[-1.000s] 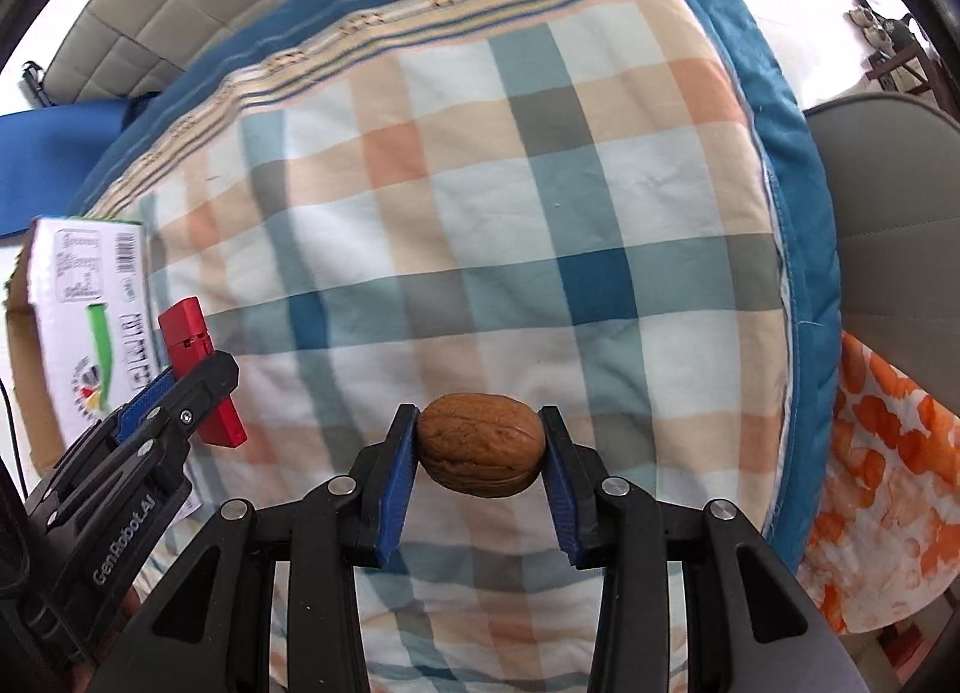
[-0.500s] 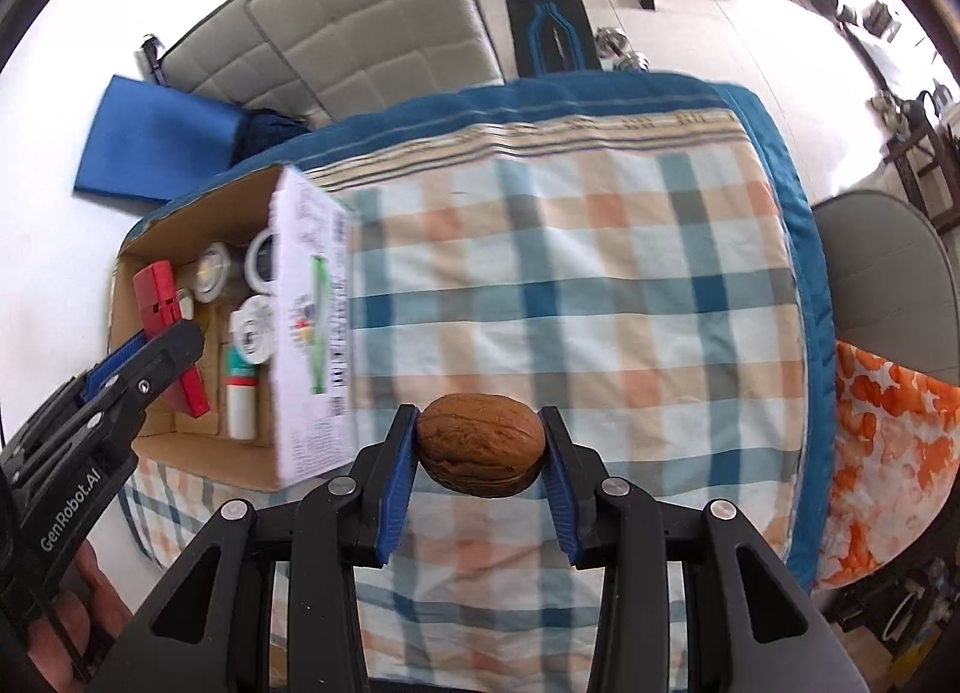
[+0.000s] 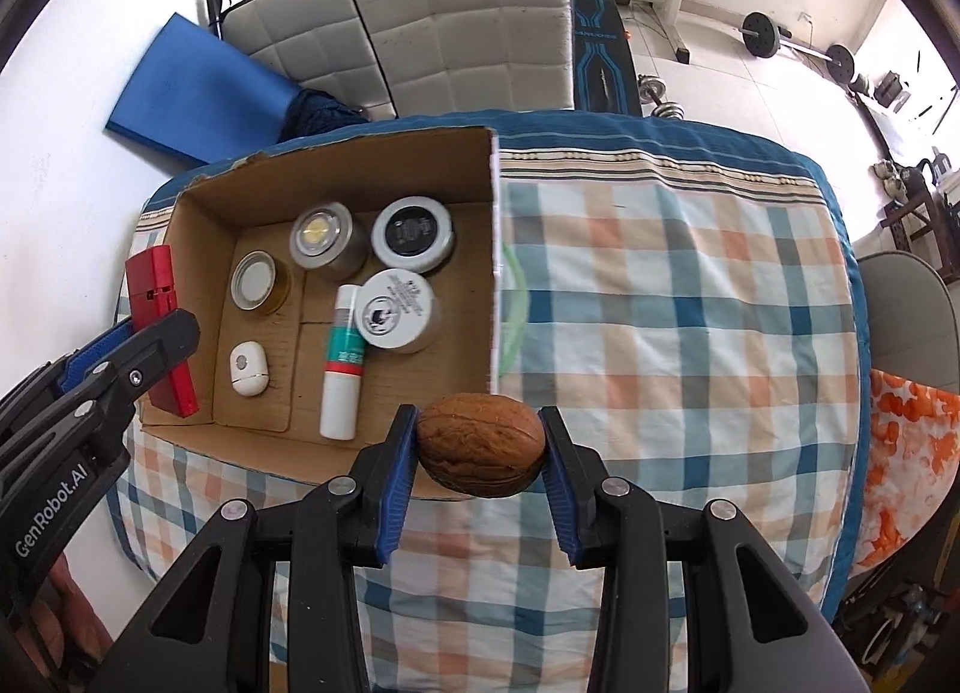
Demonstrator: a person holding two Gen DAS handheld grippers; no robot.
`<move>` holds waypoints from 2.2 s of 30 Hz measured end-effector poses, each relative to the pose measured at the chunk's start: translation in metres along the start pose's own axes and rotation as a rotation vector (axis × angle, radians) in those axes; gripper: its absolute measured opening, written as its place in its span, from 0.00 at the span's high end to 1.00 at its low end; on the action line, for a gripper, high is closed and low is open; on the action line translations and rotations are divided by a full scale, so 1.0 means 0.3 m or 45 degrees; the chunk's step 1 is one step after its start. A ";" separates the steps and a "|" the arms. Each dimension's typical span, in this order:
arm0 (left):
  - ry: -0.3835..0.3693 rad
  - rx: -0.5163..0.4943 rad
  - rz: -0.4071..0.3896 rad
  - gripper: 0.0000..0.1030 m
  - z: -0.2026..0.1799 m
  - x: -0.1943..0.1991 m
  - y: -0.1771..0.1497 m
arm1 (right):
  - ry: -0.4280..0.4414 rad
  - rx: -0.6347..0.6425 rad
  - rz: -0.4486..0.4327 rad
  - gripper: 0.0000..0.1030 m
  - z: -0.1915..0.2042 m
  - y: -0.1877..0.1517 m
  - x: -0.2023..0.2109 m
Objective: Organize rigid objects
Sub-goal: 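Carry the walnut and red block over the box and lower them inside, then open both tools and lift them out of the box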
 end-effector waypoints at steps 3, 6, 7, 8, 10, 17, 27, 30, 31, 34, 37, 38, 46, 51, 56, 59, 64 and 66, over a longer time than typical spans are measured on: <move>-0.009 0.005 0.011 0.70 0.049 -0.024 0.001 | -0.001 0.010 0.010 0.59 0.060 0.004 -0.032; -0.019 0.012 0.040 0.70 0.091 -0.071 -0.005 | -0.002 0.008 0.027 0.59 0.099 0.007 -0.076; -0.024 0.016 0.057 0.70 0.104 -0.094 -0.009 | -0.001 0.002 0.040 0.59 0.109 0.006 -0.099; -0.030 0.020 0.085 0.70 0.118 -0.126 -0.017 | 0.001 -0.001 0.051 0.59 0.109 0.004 -0.121; -0.035 0.018 0.136 0.70 0.140 -0.188 -0.036 | 0.008 -0.014 0.082 0.59 0.115 -0.001 -0.175; -0.053 -0.048 0.368 0.70 0.150 -0.453 -0.135 | 0.007 -0.069 0.215 0.59 0.112 -0.035 -0.417; -0.059 -0.068 0.517 0.70 0.152 -0.619 -0.214 | -0.079 -0.118 0.345 0.59 0.063 -0.062 -0.641; -0.050 -0.074 0.541 0.70 0.157 -0.640 -0.228 | -0.095 -0.130 0.384 0.59 0.049 -0.073 -0.680; -0.042 -0.075 0.551 0.70 0.160 -0.647 -0.234 | -0.096 -0.133 0.393 0.59 0.046 -0.075 -0.689; -0.038 -0.071 0.571 0.69 0.166 -0.664 -0.243 | -0.111 -0.145 0.440 0.59 0.032 -0.086 -0.722; -0.039 -0.061 0.590 0.69 0.178 -0.676 -0.245 | -0.120 -0.157 0.473 0.59 0.021 -0.087 -0.737; -0.036 -0.060 0.594 0.69 0.181 -0.677 -0.244 | -0.119 -0.160 0.483 0.59 0.021 -0.087 -0.739; -0.006 -0.041 0.583 0.53 0.189 -0.658 -0.170 | -0.120 -0.167 0.526 0.41 0.011 -0.044 -0.746; 0.034 -0.017 0.503 0.22 0.200 -0.580 -0.112 | -0.104 -0.158 0.485 0.32 0.034 -0.005 -0.706; 0.063 0.031 0.426 0.00 0.236 -0.489 -0.061 | -0.112 -0.101 0.402 0.02 0.068 0.046 -0.626; 0.085 0.036 0.387 0.00 0.258 -0.440 -0.030 | -0.146 -0.058 0.316 0.00 0.081 0.090 -0.560; 0.108 0.041 0.318 0.00 0.270 -0.358 -0.023 | -0.163 -0.055 0.250 0.00 0.085 0.104 -0.475; 0.109 0.041 0.288 0.00 0.292 -0.325 -0.013 | -0.154 -0.067 0.236 0.00 0.090 0.094 -0.448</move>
Point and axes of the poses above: each gripper's, at about its wrist camera, not at the fingertips, and x roughly against the way its jaws point, z to its left, y to its top, the point moved 8 cm from there along -x, roughly the way its jaws point, and after that the axes turned 11 degrees about y, right-handed, at the moved point
